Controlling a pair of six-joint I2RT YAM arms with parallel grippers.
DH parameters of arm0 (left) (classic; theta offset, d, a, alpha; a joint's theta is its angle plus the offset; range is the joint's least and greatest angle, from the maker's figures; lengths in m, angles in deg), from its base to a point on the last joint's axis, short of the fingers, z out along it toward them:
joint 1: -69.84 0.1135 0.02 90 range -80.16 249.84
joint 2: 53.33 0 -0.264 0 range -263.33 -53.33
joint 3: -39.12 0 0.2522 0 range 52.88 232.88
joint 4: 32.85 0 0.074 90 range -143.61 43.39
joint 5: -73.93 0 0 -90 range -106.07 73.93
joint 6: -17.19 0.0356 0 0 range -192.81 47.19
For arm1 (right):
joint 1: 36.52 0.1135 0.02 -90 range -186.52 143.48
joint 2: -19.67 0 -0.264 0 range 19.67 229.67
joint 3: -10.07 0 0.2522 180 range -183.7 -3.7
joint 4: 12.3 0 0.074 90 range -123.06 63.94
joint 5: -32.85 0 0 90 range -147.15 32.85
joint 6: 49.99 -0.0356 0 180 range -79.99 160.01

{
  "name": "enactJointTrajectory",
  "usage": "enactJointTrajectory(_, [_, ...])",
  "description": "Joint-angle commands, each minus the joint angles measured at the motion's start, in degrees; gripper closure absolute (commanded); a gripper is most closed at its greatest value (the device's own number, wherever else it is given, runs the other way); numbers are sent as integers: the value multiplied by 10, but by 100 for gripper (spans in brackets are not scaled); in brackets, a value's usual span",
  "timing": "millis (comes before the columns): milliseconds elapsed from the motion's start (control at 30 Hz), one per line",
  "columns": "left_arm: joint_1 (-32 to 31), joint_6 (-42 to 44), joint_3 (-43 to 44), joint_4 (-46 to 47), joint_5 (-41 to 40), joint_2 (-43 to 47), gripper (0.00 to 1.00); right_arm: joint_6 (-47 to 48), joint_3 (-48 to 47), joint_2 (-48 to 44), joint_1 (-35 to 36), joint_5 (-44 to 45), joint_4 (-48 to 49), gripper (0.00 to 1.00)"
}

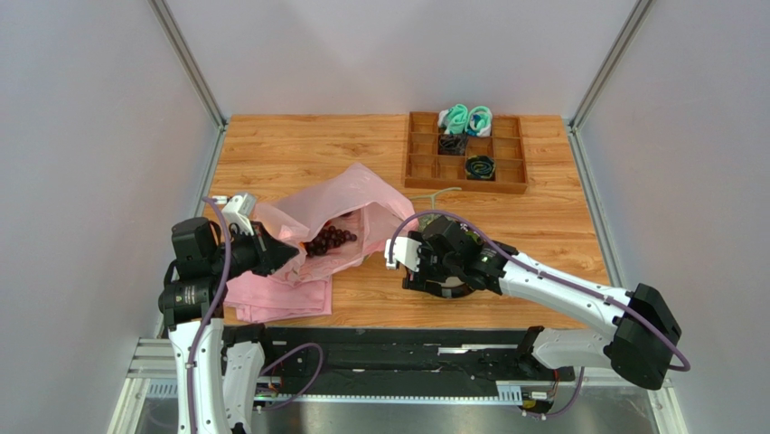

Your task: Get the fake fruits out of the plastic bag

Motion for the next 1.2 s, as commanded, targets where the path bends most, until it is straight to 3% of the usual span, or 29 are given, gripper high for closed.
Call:
enactJointTrajectory(0, [6, 5, 15, 4, -1, 3, 100, 7, -15, -15, -2, 17, 54, 19])
enactJointTrajectory(100, [6, 10, 20, -6, -2, 0, 100, -53, -82, -25, -3, -39, 34, 17])
enactJointTrajectory(200, [6, 17, 34, -32, -13, 5, 100, -116, -146, -22, -2, -111, 73, 23])
enactJointTrajectory(433, [6, 74, 125, -133, -51, 14, 100, -288, -285, 164, 6, -127, 138, 49])
enactJointTrajectory(667, [9, 101, 197, -216, -109, 13, 100, -376, -376, 311, 29, -116, 190, 56])
enactJointTrajectory(933, [37, 101, 129, -210, -96, 0, 100, -464, -469, 447, 47, -91, 217, 41])
enactJointTrajectory(1033, [41, 96, 101, -207, -103, 6, 100, -487, -488, 476, 59, -96, 228, 31])
enactJointTrajectory(1167, [43, 92, 94, -198, -112, 6, 100, -500, -504, 506, 79, -102, 234, 25])
